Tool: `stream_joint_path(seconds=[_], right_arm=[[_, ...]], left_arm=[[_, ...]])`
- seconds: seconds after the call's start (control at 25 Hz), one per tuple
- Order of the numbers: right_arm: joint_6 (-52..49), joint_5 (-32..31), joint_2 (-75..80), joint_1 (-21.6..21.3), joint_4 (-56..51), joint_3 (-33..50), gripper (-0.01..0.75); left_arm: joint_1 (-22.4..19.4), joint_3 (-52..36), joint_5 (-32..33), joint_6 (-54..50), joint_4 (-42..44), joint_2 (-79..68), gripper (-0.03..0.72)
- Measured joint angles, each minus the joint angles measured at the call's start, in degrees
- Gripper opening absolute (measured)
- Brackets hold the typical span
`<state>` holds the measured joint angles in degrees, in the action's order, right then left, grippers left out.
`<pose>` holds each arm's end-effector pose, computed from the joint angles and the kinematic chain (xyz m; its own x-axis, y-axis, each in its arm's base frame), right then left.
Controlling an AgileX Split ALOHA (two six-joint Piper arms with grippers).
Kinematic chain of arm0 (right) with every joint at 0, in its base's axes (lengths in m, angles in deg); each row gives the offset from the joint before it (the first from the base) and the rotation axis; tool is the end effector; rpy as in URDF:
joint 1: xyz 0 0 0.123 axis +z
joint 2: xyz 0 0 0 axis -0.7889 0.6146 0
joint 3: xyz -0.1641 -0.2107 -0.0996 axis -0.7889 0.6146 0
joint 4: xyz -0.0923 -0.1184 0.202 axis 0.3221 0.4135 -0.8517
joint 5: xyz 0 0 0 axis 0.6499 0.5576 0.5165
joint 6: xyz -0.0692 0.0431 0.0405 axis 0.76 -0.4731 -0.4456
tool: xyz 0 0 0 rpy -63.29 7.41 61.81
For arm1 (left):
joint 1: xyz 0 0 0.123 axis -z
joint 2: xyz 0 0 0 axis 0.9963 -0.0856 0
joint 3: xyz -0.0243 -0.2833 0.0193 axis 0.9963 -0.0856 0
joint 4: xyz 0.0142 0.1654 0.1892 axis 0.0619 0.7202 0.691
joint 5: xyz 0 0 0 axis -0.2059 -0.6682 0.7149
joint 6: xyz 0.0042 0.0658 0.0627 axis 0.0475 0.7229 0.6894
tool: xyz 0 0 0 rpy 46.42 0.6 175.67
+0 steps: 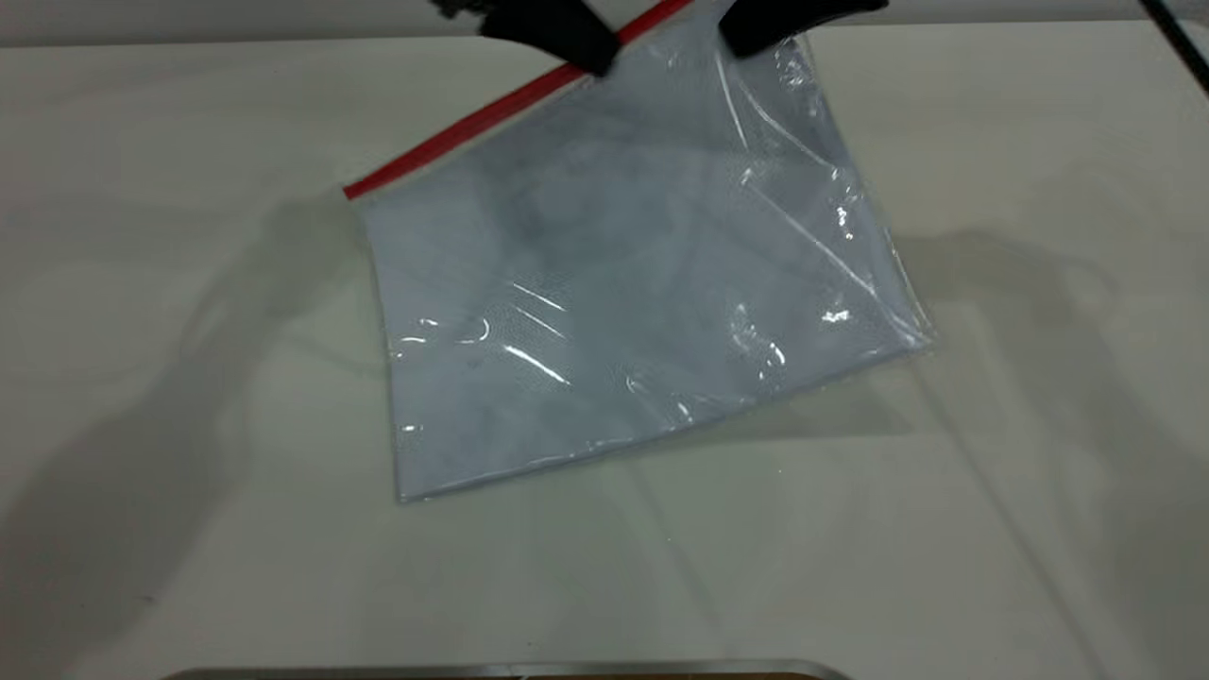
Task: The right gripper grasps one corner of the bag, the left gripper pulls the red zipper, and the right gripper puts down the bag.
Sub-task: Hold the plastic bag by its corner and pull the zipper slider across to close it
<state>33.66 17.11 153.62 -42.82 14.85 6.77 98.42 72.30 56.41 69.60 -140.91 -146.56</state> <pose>0.4191 0.1302 0.1307 -0.6314 -0.4126 -0.6566 -0.7430 0.5642 0.3599 0.4689 -0.1789 0.0966 -0.4978 0.5307 -0.6860 0.8641 0.3715 -0.3396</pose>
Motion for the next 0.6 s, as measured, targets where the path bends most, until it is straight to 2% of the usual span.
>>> stream_joint_path(seconds=[0.36, 0.6], right_arm=[[1.9, -0.4, 0.0, -4.0, -2.9, 0.0, 0.033], [2.2, -0.3, 0.0, -4.7, -3.5, 0.0, 0.033]], left_arm=[[-6.1, 0.0, 0.0, -4.1, 10.6, -0.1, 0.055], [-9.2, 0.0, 0.4, -8.9, 17.0, -0.1, 0.057]])
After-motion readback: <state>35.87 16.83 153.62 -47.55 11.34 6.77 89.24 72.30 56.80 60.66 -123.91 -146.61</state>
